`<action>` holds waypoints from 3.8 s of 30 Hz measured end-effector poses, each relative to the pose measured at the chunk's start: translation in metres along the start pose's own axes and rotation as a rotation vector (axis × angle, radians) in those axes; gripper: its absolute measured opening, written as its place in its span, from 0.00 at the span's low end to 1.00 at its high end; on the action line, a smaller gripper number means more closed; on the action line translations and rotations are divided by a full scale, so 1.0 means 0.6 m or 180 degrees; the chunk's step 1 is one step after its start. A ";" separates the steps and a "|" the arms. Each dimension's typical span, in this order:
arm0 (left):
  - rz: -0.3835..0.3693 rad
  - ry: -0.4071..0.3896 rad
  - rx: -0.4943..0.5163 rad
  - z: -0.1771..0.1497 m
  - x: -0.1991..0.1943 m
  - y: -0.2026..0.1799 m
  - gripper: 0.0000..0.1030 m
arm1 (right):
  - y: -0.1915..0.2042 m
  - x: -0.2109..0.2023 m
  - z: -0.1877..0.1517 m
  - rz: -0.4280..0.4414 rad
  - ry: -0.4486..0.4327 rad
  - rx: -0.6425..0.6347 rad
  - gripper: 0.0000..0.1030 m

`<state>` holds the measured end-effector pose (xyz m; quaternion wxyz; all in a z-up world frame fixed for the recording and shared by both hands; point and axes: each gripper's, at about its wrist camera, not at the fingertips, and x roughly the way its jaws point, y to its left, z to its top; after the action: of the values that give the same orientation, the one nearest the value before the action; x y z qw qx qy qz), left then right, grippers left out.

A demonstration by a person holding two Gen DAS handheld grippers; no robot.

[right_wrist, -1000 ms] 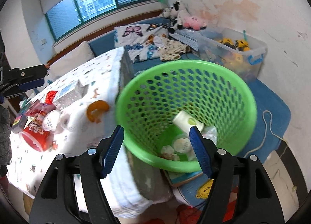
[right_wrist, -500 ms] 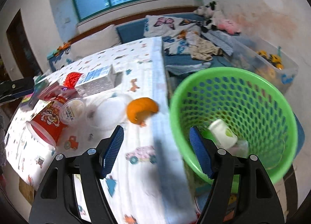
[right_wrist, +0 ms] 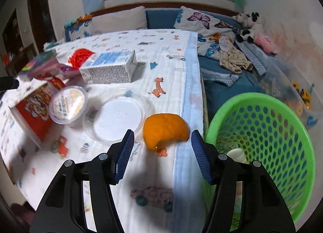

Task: Collect trash
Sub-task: 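Grasp the orange peel with the right tool while the left tool grasps the pink wrapper, then drop the orange peel into the basket with the right tool while the left tool drops the pink wrapper, then move both tools back over the bed, left tool toward the red paper cup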

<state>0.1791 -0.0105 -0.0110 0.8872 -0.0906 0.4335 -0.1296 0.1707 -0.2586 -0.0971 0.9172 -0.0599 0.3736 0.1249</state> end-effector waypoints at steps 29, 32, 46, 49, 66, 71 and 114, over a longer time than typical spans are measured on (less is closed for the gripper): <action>0.0479 -0.0161 0.0809 0.049 0.081 -0.032 0.40 | -0.013 0.008 0.010 0.0066 -0.0002 0.0046 0.38; 0.0439 -0.0187 0.0816 0.051 0.080 -0.032 0.28 | -0.013 0.000 0.010 0.0080 -0.0026 0.0095 0.37; 0.0306 -0.0564 0.0706 0.063 -0.005 -0.035 0.13 | 0.000 -0.053 0.002 0.0087 -0.0203 0.0263 0.35; 0.0171 -0.0656 0.0710 0.072 -0.038 -0.050 0.13 | -0.003 -0.072 0.001 0.0063 -0.0266 0.0299 0.35; -0.0547 -0.0598 0.1075 0.090 -0.039 -0.245 0.13 | -0.140 -0.146 -0.069 -0.0495 -0.0299 0.0769 0.35; -0.0685 -0.0476 0.1225 0.087 -0.007 -0.311 0.13 | -0.184 -0.146 -0.095 -0.0626 -0.0231 0.0943 0.37; -0.0959 0.0266 0.1528 0.009 0.183 -0.499 0.43 | -0.222 -0.223 -0.181 -0.0749 -0.0445 0.1317 0.62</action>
<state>0.2030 -0.3286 -0.0082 0.8354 0.0641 0.4082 -0.3626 0.0420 -0.4334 -0.0787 0.9418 0.0949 0.3173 -0.0580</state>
